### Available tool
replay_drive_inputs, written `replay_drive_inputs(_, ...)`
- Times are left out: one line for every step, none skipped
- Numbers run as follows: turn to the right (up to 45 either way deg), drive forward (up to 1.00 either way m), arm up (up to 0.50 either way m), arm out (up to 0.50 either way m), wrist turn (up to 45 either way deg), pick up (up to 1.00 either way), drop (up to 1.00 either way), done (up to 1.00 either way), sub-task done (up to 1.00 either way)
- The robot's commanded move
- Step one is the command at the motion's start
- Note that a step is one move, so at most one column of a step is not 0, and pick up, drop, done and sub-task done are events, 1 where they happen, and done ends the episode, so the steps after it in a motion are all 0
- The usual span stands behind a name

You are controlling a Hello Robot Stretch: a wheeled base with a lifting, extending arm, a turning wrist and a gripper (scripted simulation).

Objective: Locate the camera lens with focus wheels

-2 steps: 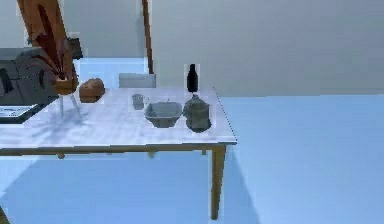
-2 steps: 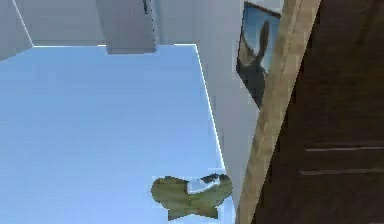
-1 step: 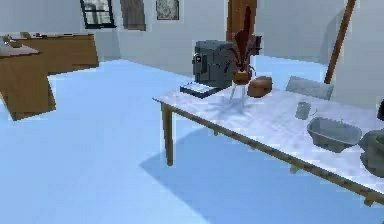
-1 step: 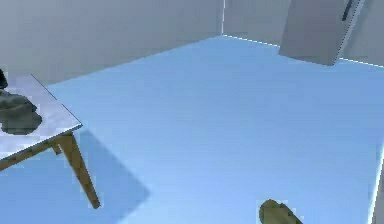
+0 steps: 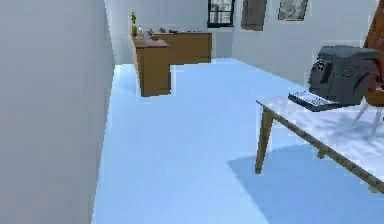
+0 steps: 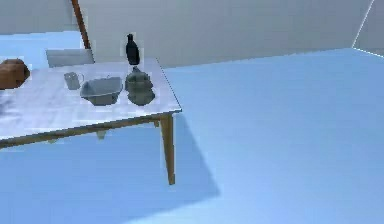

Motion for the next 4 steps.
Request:
replay_drive_inputs(0.0,1.00,0.00,0.00,0.0,0.00,0.00,0.00,0.00)
replay_drive_inputs(0.0,0.70,0.00,0.00,0.0,0.00,0.00,0.00,0.00)
replay_drive_inputs(24.0,0.00,0.00,0.00,0.0,0.00,0.00,0.00,0.00)
replay_drive_inputs(0.0,0.45,0.00,0.00,0.0,0.00,0.00,0.00,0.00)
